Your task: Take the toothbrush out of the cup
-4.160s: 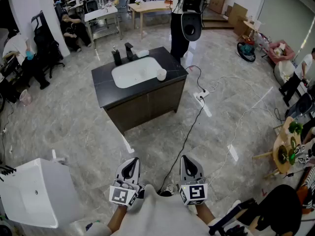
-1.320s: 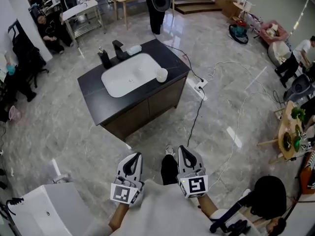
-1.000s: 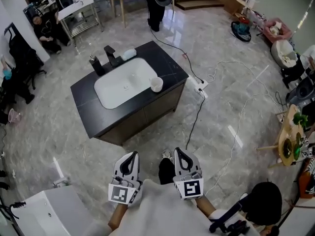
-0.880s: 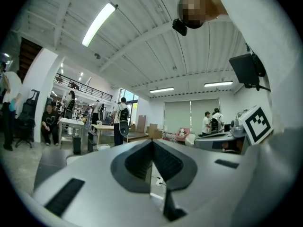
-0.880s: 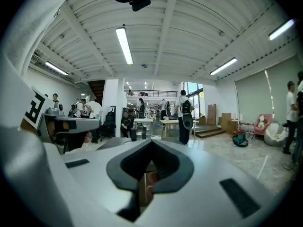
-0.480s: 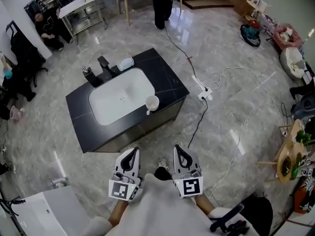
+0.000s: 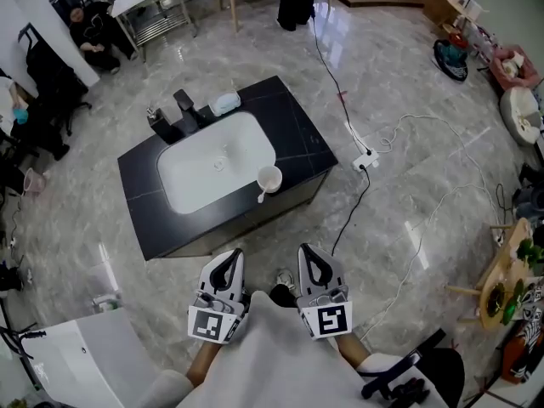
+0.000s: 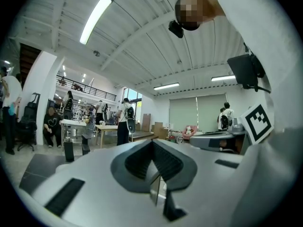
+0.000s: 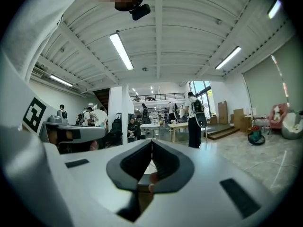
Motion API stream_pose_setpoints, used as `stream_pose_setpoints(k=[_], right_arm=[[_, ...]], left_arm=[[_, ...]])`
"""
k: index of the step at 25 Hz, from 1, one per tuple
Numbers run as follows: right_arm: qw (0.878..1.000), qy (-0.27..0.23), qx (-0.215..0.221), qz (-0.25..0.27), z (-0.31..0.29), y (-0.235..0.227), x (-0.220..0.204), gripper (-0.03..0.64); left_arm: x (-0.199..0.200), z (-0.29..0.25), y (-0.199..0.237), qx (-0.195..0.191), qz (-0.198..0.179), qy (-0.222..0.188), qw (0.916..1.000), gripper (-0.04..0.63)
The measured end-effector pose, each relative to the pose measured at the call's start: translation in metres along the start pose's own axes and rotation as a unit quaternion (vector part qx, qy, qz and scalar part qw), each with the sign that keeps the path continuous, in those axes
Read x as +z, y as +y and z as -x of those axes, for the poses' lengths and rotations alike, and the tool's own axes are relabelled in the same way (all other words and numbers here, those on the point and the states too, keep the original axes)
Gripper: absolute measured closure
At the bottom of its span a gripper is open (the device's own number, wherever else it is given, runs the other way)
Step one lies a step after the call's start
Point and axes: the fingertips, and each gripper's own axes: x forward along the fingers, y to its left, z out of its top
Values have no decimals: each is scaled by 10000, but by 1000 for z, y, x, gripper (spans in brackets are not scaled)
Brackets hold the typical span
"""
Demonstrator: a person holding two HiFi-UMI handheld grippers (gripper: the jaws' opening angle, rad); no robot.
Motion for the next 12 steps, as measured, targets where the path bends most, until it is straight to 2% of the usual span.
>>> stream_pose_setpoints(k=[3, 6, 8, 12], right_arm=[[9997, -194, -54, -106, -7, 4, 5, 611], [9999, 89, -116, 21, -10, 9, -6, 611], [9996, -146, -227, -104, -17, 14, 3, 611], [9990, -145, -404, -120, -27, 23, 0, 611]], left_arm=[[-4, 0, 6, -24, 37, 61, 10000, 600], [-5, 0, 13, -108, 60, 65, 9999, 600], [-6, 1, 18, -174, 89, 60, 9998, 600], [-11, 2, 28, -269, 399, 171, 9987, 600]])
